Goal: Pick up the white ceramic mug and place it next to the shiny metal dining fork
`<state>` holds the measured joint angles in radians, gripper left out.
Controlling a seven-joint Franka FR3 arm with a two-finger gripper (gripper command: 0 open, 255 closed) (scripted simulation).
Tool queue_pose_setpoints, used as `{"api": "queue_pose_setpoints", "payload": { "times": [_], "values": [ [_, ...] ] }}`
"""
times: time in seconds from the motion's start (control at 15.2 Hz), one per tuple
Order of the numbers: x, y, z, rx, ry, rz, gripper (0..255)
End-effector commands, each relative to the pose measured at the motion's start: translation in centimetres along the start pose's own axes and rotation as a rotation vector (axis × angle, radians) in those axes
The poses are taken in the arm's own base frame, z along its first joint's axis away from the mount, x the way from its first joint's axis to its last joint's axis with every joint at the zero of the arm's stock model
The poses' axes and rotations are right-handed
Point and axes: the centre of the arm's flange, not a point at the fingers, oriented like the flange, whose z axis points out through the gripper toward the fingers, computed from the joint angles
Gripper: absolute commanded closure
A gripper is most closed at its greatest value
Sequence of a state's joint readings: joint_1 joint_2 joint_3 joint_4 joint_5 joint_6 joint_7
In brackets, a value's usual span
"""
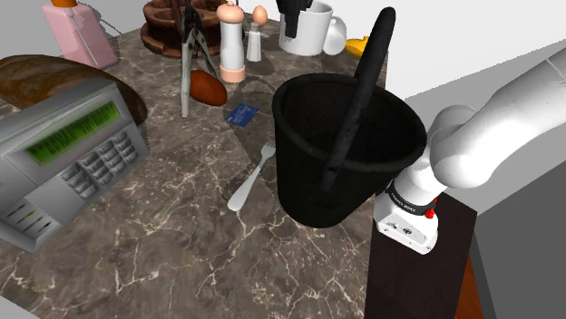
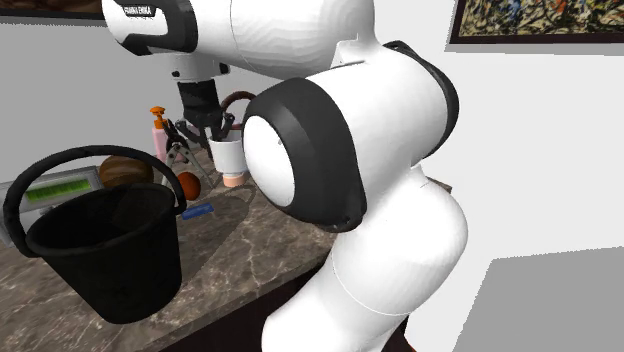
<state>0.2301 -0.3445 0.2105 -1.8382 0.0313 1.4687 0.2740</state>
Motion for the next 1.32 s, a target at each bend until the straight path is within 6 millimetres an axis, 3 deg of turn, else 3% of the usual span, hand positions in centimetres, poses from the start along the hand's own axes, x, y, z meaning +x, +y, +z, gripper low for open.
{"api": "queue_pose_setpoints", "payload": {
  "times": [0.0,1.25],
  "values": [
    [-1.1,-2.3,0.0,0.000,0.000,0.002,255],
    [-11.4,-25.2,-0.9,0.000,0.000,0.002,255]
  ]
}}
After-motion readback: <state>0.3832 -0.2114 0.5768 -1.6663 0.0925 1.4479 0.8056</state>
